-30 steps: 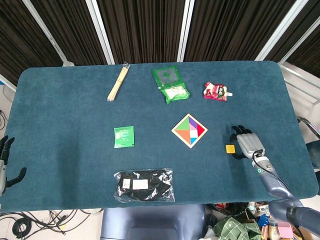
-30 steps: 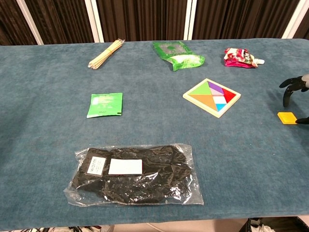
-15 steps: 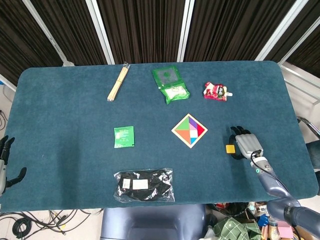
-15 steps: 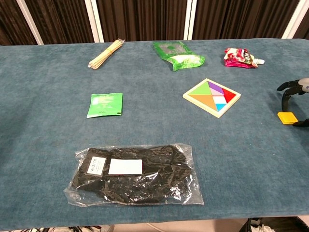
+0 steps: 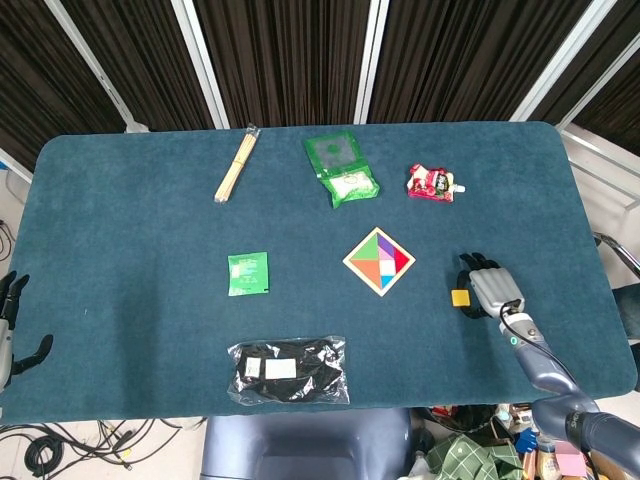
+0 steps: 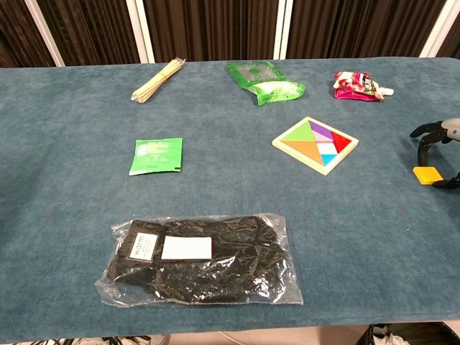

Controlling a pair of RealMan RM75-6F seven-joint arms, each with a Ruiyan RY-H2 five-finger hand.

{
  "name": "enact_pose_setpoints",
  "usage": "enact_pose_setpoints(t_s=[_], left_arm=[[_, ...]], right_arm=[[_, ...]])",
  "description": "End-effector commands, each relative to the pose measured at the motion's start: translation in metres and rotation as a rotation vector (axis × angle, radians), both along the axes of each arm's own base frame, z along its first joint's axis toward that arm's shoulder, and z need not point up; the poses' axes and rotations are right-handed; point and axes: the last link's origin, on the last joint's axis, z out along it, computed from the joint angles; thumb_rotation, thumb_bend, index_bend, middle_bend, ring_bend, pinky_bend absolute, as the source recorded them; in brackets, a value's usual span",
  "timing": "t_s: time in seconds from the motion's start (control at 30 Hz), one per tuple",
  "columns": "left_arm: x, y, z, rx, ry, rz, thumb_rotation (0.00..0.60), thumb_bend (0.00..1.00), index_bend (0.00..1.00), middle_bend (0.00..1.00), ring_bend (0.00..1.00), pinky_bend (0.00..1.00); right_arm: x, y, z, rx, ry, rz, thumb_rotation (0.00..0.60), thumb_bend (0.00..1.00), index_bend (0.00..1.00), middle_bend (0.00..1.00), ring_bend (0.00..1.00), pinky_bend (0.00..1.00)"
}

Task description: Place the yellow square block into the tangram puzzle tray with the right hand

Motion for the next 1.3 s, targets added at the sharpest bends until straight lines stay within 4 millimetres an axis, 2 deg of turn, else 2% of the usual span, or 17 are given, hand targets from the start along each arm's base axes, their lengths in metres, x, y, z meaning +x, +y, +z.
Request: enact_pose_setpoints(t_s=[0.03,0.23,0.3,0.47,0.63,0.77,0.8,0.87,1.1,1.3], left_arm=[[0.000,0.000,0.000,0.000,0.000,0.000,0.600,0.31,0.00,0.00,0.00,0.00],[0.000,0.000,0.000,0.001,-0.001,0.001,0.600,0.31,0.00,0.00,0.00,0.00],[0.000,0.000,0.000,0.001,-0.002,0.000,0.600,0.31,0.00,0.00,0.00,0.00],[0.001,0.000,0.000,0.006,-0.006,-0.002,0.600,0.31,0.00,0.00,0.00,0.00],[0.001,0.001,0.001,0.005,-0.011,0.000,0.600,0.31,0.00,0.00,0.00,0.00],[0.001,0.001,0.000,0.004,-0.016,0.001,0.600,0.31,0.00,0.00,0.00,0.00],[0.000,0.001,0.001,0.003,-0.018,0.002,0.600,0.31,0.00,0.00,0.00,0.00],[0.000,0.002,0.001,0.001,-0.026,0.004,0.600,0.31,0.00,0.00,0.00,0.00],[0.000,0.002,0.002,-0.005,-0.034,0.003,0.600,0.31,0.00,0.00,0.00,0.00],[0.001,0.003,0.002,-0.008,-0.045,0.007,0.600,0.31,0.00,0.00,0.00,0.00]], right_arm=[[0.000,0.000,-0.001,0.000,-0.005,0.000,0.600,0.20,0.46,0.05,0.00,0.14],[0.001,0.000,-0.003,0.011,-0.015,-0.005,0.600,0.21,0.48,0.05,0.00,0.14],[0.004,0.000,-0.003,0.008,-0.028,-0.003,0.600,0.24,0.49,0.05,0.00,0.14],[0.015,-0.009,0.007,-0.034,-0.090,0.005,0.600,0.29,0.50,0.05,0.00,0.14],[0.036,-0.022,0.020,-0.049,-0.084,0.052,0.600,0.29,0.51,0.04,0.00,0.14],[0.060,-0.030,0.019,-0.019,-0.080,0.065,0.600,0.29,0.52,0.03,0.00,0.14],[0.067,-0.032,0.017,-0.013,-0.086,0.060,0.600,0.29,0.52,0.03,0.00,0.14],[0.091,-0.039,0.002,0.027,-0.113,0.049,0.600,0.29,0.53,0.03,0.00,0.14],[0.132,-0.053,-0.026,0.020,-0.068,0.037,0.600,0.29,0.53,0.03,0.00,0.14],[0.146,-0.060,-0.043,-0.009,-0.004,0.012,0.600,0.29,0.53,0.03,0.00,0.14]])
